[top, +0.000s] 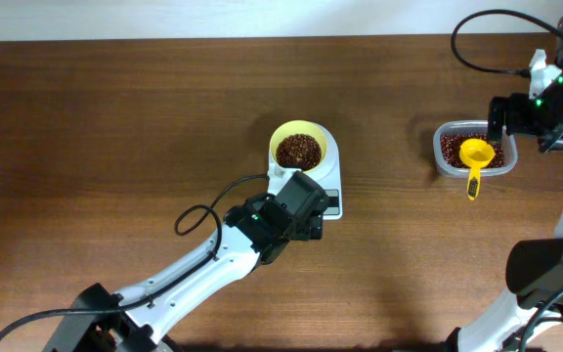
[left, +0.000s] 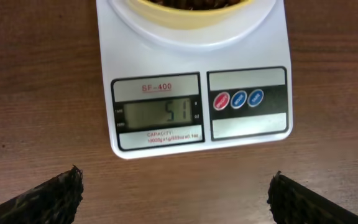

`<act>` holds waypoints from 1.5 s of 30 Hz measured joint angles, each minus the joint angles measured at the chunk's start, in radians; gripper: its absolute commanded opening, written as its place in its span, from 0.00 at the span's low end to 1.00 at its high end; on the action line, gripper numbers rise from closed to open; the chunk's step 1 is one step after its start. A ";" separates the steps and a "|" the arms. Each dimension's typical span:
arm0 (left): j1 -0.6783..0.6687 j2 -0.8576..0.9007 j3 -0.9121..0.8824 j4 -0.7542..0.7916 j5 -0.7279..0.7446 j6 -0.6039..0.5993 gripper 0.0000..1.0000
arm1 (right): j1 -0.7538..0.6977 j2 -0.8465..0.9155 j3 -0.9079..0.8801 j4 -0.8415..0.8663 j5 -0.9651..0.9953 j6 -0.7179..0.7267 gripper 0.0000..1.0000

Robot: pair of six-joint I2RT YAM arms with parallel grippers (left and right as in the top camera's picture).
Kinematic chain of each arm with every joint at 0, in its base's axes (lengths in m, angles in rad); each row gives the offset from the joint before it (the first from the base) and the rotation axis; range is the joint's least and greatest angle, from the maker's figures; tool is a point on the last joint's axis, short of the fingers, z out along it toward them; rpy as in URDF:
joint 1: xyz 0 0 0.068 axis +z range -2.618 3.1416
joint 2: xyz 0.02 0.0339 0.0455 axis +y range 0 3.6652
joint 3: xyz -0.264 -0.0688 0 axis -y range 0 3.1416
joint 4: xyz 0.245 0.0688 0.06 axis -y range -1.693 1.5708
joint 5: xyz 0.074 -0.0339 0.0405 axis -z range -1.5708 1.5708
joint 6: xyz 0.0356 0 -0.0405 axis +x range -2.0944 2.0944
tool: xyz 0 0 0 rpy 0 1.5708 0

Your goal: Scoop item into bowl and weigh 50g on scale

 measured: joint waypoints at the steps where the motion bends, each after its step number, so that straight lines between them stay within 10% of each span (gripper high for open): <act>1: 0.000 0.000 -0.001 0.023 -0.007 0.009 0.99 | 0.000 0.000 0.000 0.000 0.000 0.000 0.99; 45: -0.001 0.006 -0.001 0.167 -0.134 0.153 0.99 | 0.000 0.000 0.000 0.000 0.000 0.000 0.99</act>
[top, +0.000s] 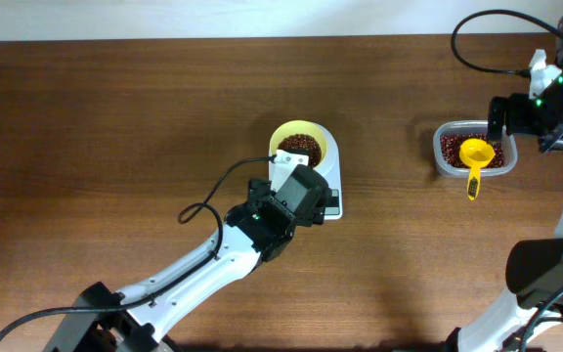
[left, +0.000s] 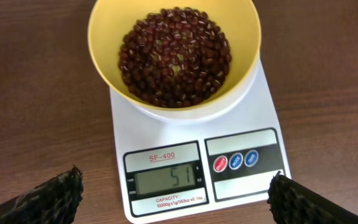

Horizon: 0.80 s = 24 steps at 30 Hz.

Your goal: Scoop item into bowl and weigh 50g on scale

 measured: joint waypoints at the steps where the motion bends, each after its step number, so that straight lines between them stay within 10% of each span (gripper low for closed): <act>1: 0.000 0.000 0.000 -0.002 0.010 0.021 0.99 | 0.000 0.000 0.000 0.000 0.000 0.000 0.99; 12: 0.130 -0.575 -0.442 0.121 0.084 0.092 0.99 | 0.000 0.000 0.001 0.000 0.000 0.000 0.99; 24: 0.560 -1.204 -0.917 0.491 0.389 0.310 0.99 | 0.000 -0.001 0.003 0.000 0.003 0.000 0.99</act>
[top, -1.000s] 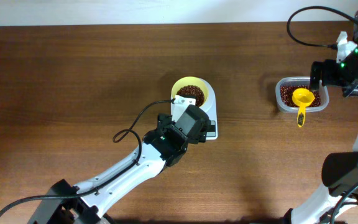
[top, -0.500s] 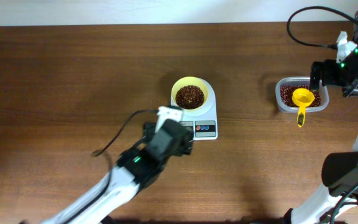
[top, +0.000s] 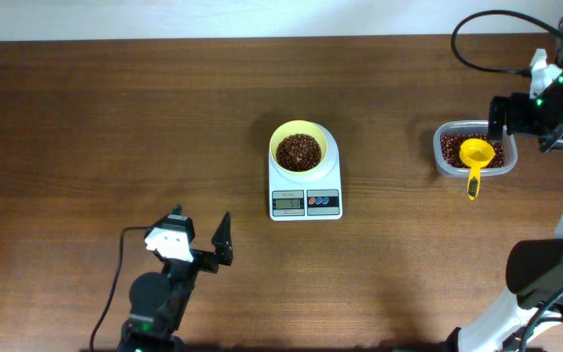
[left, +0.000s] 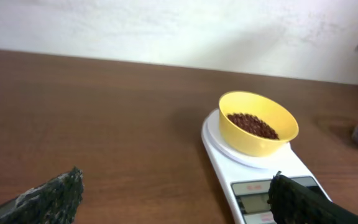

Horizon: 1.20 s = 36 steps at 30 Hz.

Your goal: Scoop item into bowl and weigh 50g on scale

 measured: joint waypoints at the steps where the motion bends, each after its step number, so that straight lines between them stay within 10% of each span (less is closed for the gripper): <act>1: 0.012 -0.029 -0.003 -0.008 0.011 0.013 0.99 | 0.000 0.000 0.000 0.000 0.000 0.000 0.99; 10: 0.140 -0.202 -0.005 -0.226 0.053 0.058 0.99 | 0.000 0.000 0.000 0.000 0.000 0.000 0.99; 36: 0.190 -0.310 -0.006 -0.232 0.070 0.201 0.99 | 0.000 0.000 0.000 0.000 0.000 0.000 0.99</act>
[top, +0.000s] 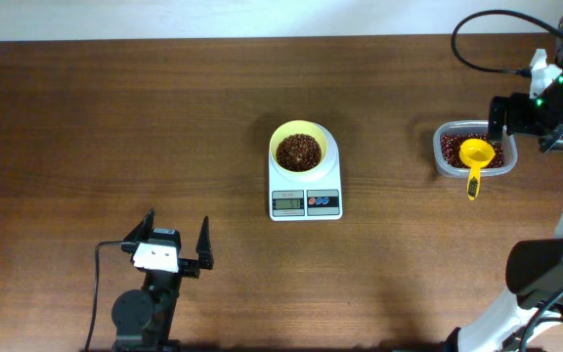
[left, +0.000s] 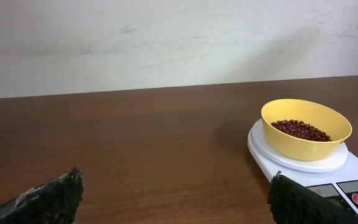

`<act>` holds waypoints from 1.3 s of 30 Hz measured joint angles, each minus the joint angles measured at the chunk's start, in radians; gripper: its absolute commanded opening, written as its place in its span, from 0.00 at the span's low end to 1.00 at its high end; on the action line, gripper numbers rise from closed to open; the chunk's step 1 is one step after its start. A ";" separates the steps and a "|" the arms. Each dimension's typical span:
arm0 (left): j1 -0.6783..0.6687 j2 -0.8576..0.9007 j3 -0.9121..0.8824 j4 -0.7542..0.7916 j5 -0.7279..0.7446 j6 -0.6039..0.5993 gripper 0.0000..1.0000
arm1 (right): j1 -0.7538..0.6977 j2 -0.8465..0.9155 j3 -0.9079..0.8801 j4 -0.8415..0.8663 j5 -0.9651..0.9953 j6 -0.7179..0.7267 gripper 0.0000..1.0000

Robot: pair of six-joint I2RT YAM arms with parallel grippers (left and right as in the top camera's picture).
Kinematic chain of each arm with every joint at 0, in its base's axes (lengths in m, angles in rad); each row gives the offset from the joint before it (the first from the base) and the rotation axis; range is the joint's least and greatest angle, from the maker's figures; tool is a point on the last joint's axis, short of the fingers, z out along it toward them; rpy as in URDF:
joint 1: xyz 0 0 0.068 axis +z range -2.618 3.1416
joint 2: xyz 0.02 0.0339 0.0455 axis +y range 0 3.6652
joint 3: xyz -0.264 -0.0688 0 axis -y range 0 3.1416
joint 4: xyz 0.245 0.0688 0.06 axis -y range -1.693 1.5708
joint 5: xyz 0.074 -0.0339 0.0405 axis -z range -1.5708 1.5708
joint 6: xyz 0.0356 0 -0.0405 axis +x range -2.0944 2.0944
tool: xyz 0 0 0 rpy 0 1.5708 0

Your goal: Scoop item into bowl and weigh 50g on scale

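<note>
A yellow bowl (top: 299,149) of dark red beans sits on the white digital scale (top: 306,200) at the table's middle. The left wrist view shows the bowl (left: 306,127) and scale (left: 288,163) at the right; the display cannot be read. My left gripper (top: 175,237) is open and empty, low near the front left, well away from the scale; its fingertips (left: 48,198) frame bare wood. My right gripper (top: 504,117) hovers by the clear bean container (top: 451,153), where the yellow scoop (top: 475,156) lies with its handle over the front rim.
A white wall (left: 166,43) stands behind the table's far edge. Black cables trail from both arms: one by the left arm's base (top: 96,293), one looping above the right arm (top: 477,39).
My left arm has shifted slightly left and now points straight toward the back wall, so the scale sits further right in its wrist view. Its gripper stays open. The right arm has not moved.
My open left gripper hung right over the scale's display, which read 51. Then it was higher, with the full bowl and the same reading in view. Afterwards it was back at the front left of the table, where it now rests. The right arm and scoop stayed put.
</note>
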 measured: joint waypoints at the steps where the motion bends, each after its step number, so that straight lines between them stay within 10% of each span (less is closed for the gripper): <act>1: 0.000 0.000 0.000 0.000 0.000 0.000 0.99 | 0.000 0.000 0.000 0.000 0.000 0.000 0.99; 18: 0.000 0.000 0.000 0.000 0.000 0.003 0.99 | 0.000 0.000 0.000 0.000 -0.020 0.000 0.99; 39: 0.000 0.000 0.000 0.000 0.000 0.003 0.99 | 0.272 -0.036 -0.090 0.523 -0.037 0.204 0.99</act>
